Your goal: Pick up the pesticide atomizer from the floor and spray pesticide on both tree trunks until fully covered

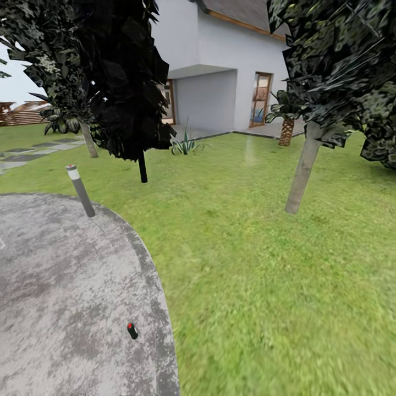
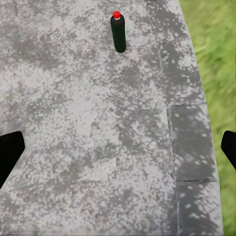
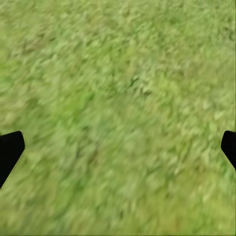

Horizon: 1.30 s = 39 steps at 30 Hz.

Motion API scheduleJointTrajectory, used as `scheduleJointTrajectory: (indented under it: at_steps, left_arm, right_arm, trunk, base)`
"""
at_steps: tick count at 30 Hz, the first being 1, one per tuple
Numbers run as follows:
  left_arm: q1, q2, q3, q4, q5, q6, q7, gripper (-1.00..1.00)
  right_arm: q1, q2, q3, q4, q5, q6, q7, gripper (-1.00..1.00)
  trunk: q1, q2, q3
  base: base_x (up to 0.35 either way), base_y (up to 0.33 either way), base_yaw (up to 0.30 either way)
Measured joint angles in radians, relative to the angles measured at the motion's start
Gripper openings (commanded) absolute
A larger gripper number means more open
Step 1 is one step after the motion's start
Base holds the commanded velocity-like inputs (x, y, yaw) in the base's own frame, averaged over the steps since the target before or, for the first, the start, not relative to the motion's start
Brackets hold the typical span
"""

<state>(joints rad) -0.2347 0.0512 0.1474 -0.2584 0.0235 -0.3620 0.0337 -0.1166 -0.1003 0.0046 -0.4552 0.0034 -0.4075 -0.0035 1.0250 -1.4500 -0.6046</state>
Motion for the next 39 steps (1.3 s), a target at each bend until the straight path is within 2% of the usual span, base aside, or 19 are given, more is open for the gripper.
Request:
scheduleJointTrajectory:
  at_steps: [7,10,14,28,39]
  left_arm:
    - [-0.004,-0.003,0.001,-0.010,0.001,0.002,0.000,1.00]
    - [-0.006,-0.009,0.001,-0.041,-0.003,0.004,-0.001,1.00]
    - [-0.002,-0.001,0.004,-0.105,-0.017,0.005,-0.001,1.00]
    - [0.010,0.012,0.004,-0.098,-0.026,0.002,-0.003,1.00]
    - [0.011,0.010,0.001,-0.095,-0.025,0.002,-0.002,1.00]
  right_arm:
    - [0.000,0.000,0.000,0.001,0.000,-0.006,-0.001,1.00]
    - [0.000,0.003,0.000,0.002,0.000,-0.006,-0.001,1.00]
    - [0.000,0.004,-0.001,0.003,0.000,-0.007,-0.001,1.00]
    - [0.000,0.004,0.000,0.003,0.001,-0.005,0.000,1.00]
    - [0.000,0.004,0.000,0.003,0.002,-0.005,0.000,1.00]
  trunk:
    - [0.000,0.000,0.005]
    - [0.000,0.000,0.008]
    - [0.000,0.000,0.011]
    - [0.000,0.000,0.022]
    - [0.000,0.000,0.031]
  base:
    - [0.000,0.000,0.270]
    - [0.000,0.000,0.270]
    - [0.000,0.000,0.270]
    - [0.005,-0.009,0.270]
    - [0.085,-0.228,0.269]
